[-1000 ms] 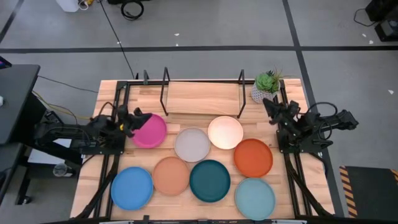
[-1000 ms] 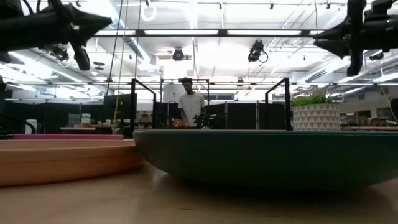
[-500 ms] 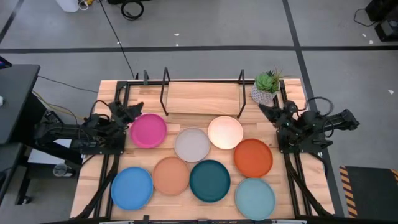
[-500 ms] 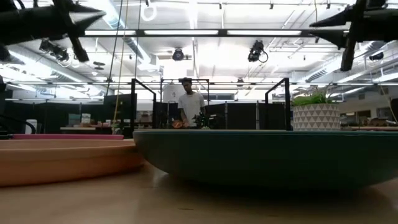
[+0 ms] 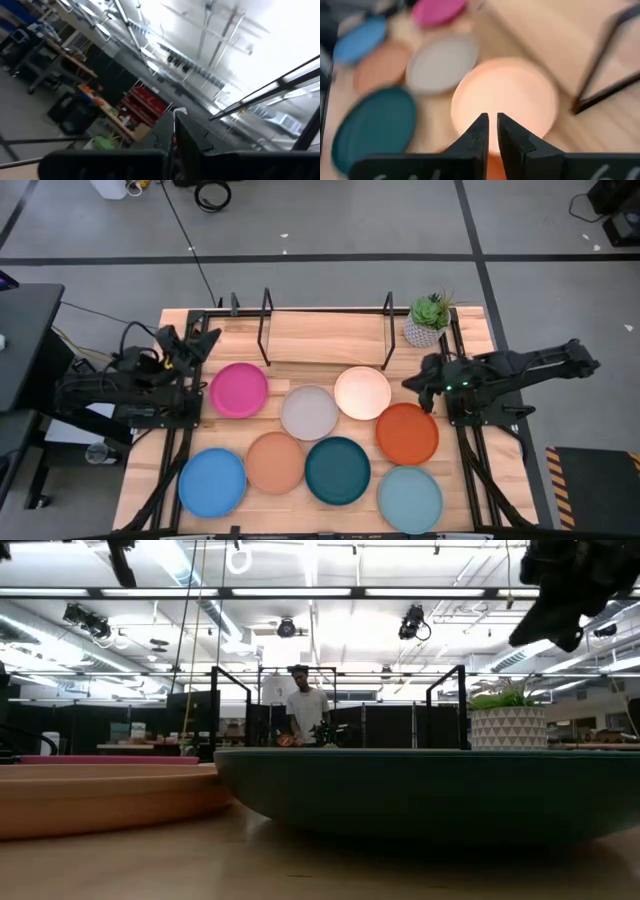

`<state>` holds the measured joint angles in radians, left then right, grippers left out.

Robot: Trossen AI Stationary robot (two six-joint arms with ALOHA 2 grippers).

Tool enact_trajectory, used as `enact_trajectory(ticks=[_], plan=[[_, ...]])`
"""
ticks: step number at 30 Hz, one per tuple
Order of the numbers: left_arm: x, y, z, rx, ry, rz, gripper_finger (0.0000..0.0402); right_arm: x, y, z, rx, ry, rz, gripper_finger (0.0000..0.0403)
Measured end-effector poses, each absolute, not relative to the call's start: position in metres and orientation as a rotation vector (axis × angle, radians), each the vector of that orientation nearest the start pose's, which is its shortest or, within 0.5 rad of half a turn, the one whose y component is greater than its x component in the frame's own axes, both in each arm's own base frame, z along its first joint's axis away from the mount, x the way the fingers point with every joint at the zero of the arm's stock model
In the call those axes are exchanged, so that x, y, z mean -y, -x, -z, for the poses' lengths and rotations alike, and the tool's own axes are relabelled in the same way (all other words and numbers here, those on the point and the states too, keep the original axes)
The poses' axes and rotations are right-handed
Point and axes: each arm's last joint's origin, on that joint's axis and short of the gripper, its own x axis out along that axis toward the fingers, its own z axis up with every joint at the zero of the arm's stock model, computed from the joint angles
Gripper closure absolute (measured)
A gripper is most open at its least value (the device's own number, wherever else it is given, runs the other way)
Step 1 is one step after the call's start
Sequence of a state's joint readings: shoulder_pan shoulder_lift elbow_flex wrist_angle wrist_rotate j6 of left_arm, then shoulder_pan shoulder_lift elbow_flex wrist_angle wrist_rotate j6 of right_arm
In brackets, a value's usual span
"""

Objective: Place and stack plates onto a shelf
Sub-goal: Put the orange plate on the shelf

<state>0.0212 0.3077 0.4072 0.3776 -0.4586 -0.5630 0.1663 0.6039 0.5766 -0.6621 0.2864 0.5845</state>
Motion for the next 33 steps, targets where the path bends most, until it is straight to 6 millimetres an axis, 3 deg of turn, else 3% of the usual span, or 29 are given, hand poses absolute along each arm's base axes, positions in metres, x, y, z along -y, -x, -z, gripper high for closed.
enact_trajectory(ticks=[6,14,33], plan=[[-0.015,-0.082,-0.328,0.514,0.634,-0.363,0.0363,-0.016,-0.149,-0.228,-0.869,-0.332,0.209,0.0305],[-0.015,-0.079,-0.335,0.51,0.632,-0.366,0.0291,-0.005,-0.165,-0.193,-1.204,-0.3,0.235,0.0232],[-0.015,-0.079,-0.335,0.509,0.626,-0.364,0.0276,0.006,-0.187,-0.15,-1.449,-0.319,0.292,0.0282]])
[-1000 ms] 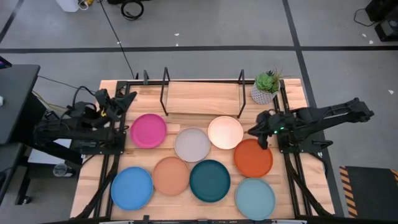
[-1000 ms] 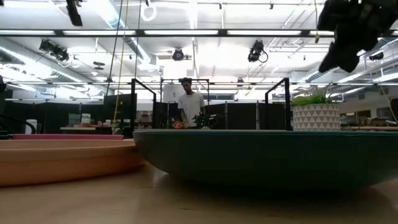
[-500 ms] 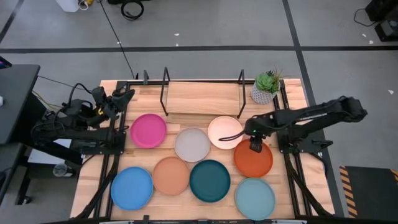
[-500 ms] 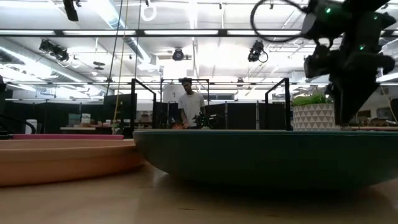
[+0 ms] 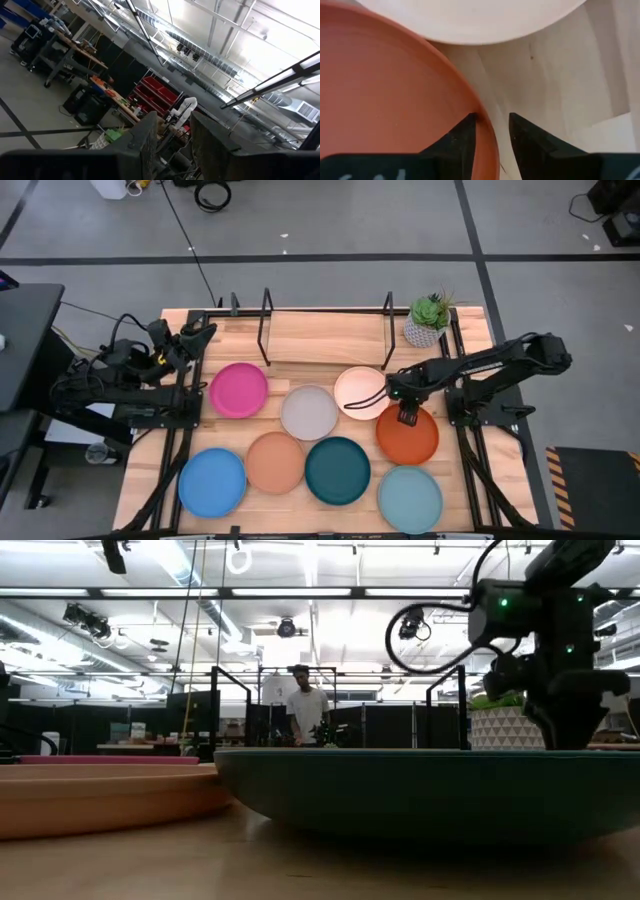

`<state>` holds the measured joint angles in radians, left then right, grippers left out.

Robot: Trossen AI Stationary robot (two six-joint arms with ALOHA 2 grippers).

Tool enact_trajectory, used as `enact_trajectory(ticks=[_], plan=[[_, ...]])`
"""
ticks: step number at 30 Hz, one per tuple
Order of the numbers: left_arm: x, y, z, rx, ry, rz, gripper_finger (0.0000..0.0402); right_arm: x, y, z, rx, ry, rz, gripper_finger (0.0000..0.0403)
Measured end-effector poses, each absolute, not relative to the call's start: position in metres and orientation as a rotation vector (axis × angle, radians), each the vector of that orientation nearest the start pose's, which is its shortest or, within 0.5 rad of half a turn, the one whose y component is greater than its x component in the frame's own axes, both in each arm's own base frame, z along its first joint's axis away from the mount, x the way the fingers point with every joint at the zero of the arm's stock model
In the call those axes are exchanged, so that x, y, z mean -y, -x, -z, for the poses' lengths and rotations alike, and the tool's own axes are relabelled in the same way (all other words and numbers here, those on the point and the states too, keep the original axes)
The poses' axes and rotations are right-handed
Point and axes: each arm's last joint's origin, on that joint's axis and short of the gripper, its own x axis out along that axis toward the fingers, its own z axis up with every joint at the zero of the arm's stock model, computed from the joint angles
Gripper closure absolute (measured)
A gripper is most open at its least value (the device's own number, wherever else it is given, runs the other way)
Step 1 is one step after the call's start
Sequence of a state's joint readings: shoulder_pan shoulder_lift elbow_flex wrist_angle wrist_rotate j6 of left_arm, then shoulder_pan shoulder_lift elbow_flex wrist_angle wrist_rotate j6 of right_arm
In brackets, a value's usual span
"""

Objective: Place and stack plates onto a shelf
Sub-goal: Put the orange plate on the shelf

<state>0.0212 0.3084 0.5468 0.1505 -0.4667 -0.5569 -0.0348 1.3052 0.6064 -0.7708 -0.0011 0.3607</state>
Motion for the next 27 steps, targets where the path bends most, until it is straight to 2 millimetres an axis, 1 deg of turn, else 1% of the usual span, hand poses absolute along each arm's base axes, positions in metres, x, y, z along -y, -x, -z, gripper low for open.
enact_trajectory(ticks=[3,7,10,13,21,25,27], plan=[[-0.015,-0.079,-0.335,0.509,0.623,-0.365,0.0276,0.005,-0.191,-0.145,-1.463,-0.326,0.243,0.0296],[-0.015,-0.079,-0.335,0.509,0.622,-0.365,0.0276,0.004,-0.197,-0.142,-1.45,-0.358,0.204,0.0331],[-0.015,-0.079,-0.335,0.509,0.622,-0.364,0.0276,0.004,-0.197,-0.142,-1.448,-0.365,0.197,0.0358],[-0.015,-0.079,-0.335,0.509,0.622,-0.364,0.0276,0.006,-0.197,-0.144,-1.429,-0.362,0.187,0.0375],[-0.015,-0.079,-0.335,0.505,0.626,-0.364,0.0276,0.014,-0.194,-0.153,-1.366,-0.387,0.202,0.0383],[-0.015,-0.079,-0.335,0.505,0.631,-0.363,0.0276,0.018,-0.192,-0.16,-1.323,-0.451,0.18,0.0384],[-0.015,-0.079,-0.335,0.504,0.631,-0.363,0.0276,0.019,-0.193,-0.167,-1.304,-0.483,0.158,0.0384]])
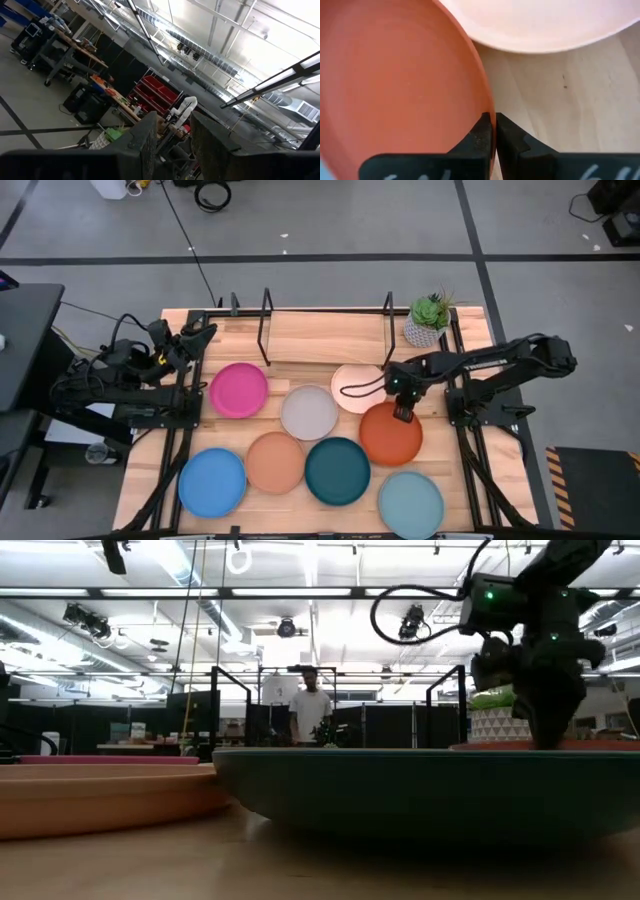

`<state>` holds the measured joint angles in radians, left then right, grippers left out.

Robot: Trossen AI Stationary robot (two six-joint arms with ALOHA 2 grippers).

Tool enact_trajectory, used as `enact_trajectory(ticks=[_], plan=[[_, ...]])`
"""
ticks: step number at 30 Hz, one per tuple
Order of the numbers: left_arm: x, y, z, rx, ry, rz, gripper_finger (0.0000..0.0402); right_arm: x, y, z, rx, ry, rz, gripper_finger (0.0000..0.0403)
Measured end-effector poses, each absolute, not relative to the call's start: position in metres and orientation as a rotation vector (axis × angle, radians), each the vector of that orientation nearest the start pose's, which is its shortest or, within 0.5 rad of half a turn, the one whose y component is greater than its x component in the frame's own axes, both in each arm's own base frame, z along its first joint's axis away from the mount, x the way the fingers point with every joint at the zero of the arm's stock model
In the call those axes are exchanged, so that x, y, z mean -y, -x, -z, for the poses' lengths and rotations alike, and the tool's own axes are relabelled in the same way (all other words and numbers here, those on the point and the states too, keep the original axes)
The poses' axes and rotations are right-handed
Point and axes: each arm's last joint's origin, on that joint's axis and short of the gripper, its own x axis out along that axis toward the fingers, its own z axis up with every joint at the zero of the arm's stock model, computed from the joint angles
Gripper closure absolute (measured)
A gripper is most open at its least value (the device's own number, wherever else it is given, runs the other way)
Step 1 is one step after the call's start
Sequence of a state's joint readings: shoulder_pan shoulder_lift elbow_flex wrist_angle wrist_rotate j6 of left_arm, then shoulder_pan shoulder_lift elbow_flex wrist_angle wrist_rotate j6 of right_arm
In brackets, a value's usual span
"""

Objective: Place and stack plates onto a shelf
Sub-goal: Put the orange plate on the shelf

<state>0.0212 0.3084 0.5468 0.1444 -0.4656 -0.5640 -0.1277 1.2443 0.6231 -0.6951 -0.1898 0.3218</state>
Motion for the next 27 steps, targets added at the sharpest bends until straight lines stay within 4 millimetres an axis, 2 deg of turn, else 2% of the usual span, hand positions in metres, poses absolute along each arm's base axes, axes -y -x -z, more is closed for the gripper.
enact_trajectory(ticks=[4,8,12,15,21,25,27], plan=[[-0.015,-0.079,-0.335,0.504,0.632,-0.363,0.0276,0.021,-0.205,-0.191,-1.23,-0.528,0.146,0.0384],[-0.015,-0.079,-0.335,0.505,0.632,-0.363,0.0276,0.025,-0.226,-0.222,-1.127,-0.514,0.17,0.0384],[-0.014,-0.079,-0.335,0.508,0.632,-0.355,0.0276,0.042,-0.245,-0.245,-1.075,-0.51,0.239,0.0384],[-0.014,-0.079,-0.337,0.514,0.631,-0.324,0.0276,0.062,-0.261,-0.261,-1.017,-0.533,0.282,0.0384],[-0.012,-0.079,-0.339,0.524,0.676,-0.233,0.0276,0.119,-0.291,-0.271,-1.047,-0.477,0.363,0.0384],[-0.01,-0.076,-0.345,0.577,0.695,-0.141,0.0276,0.159,-0.302,-0.279,-1.105,-0.446,0.38,0.0384],[-0.009,-0.075,-0.348,0.602,0.694,-0.092,0.0276,0.17,-0.304,-0.285,-1.134,-0.473,0.363,0.0384]])
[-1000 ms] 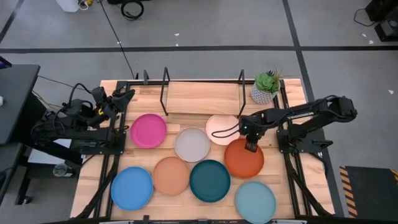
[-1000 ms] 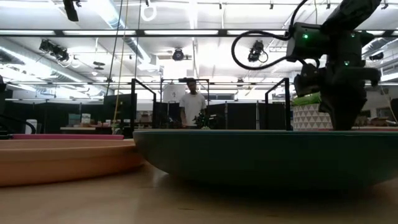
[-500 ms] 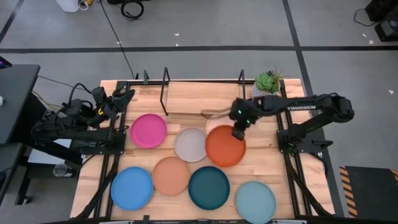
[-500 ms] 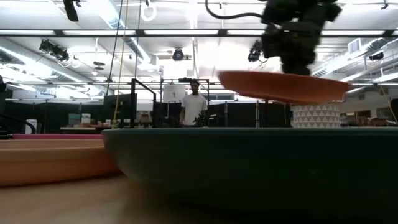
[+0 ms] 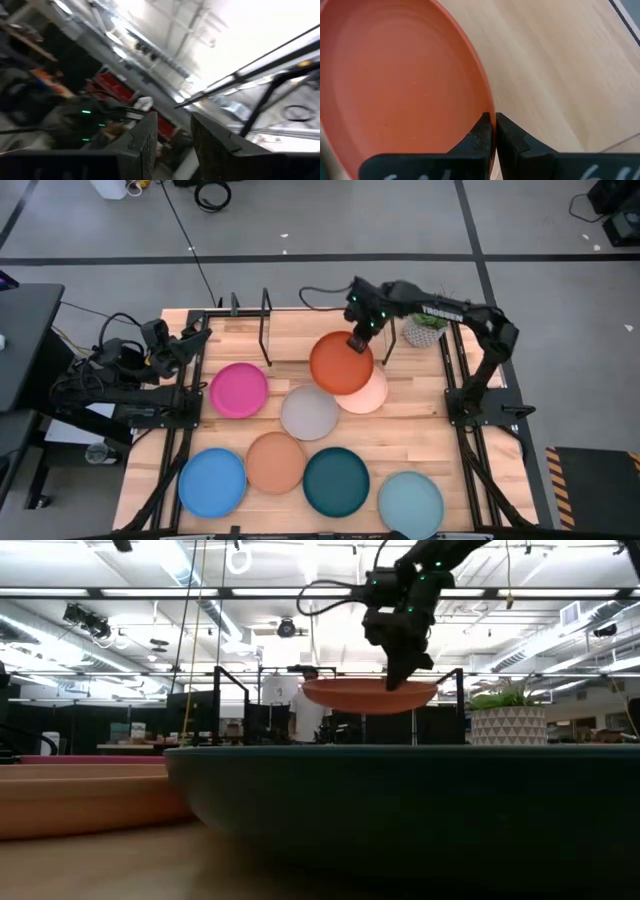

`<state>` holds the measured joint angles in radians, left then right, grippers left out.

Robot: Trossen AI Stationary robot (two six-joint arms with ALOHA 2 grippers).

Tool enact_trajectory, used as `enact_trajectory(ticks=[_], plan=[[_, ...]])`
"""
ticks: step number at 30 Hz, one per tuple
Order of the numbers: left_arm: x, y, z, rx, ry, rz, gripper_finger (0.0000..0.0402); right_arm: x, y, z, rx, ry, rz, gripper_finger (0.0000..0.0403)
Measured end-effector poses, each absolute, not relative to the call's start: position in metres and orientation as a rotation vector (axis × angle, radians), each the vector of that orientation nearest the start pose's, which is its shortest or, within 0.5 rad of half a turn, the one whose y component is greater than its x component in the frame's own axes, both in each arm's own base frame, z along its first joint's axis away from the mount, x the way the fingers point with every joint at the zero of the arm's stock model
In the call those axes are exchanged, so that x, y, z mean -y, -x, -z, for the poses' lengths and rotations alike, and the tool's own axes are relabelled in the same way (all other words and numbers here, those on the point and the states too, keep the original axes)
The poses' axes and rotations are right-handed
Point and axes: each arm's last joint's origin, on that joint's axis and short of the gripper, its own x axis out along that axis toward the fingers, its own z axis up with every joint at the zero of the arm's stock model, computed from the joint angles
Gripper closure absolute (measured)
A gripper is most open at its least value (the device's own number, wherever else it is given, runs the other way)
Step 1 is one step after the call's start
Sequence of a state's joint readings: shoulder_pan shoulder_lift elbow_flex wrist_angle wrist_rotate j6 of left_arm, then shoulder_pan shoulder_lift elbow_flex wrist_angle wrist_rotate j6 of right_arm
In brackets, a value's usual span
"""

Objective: Place and stack plates onto a shelf
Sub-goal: Put the orange plate on the shelf

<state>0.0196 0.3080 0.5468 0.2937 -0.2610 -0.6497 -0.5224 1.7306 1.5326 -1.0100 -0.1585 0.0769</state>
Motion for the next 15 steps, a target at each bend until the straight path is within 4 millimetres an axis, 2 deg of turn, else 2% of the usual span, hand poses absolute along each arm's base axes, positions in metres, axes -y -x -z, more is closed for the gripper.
enact_trajectory(ticks=[3,8,10,15], plan=[[-0.008,-0.073,-0.352,0.628,0.687,-0.05,0.0276,0.175,-0.309,-0.295,-1.133,-0.454,0.362,0.0384],[-0.008,-0.073,-0.351,0.622,0.682,-0.058,0.0276,0.191,-0.313,-0.316,-1.062,-0.272,0.394,0.0384],[-0.008,-0.074,-0.35,0.613,0.681,-0.061,0.0276,0.202,-0.311,-0.316,-1.074,-0.175,0.356,0.0384],[-0.009,-0.075,-0.347,0.586,0.683,-0.089,0.0276,0.229,-0.308,-0.297,-1.144,0.037,0.245,0.0383]])
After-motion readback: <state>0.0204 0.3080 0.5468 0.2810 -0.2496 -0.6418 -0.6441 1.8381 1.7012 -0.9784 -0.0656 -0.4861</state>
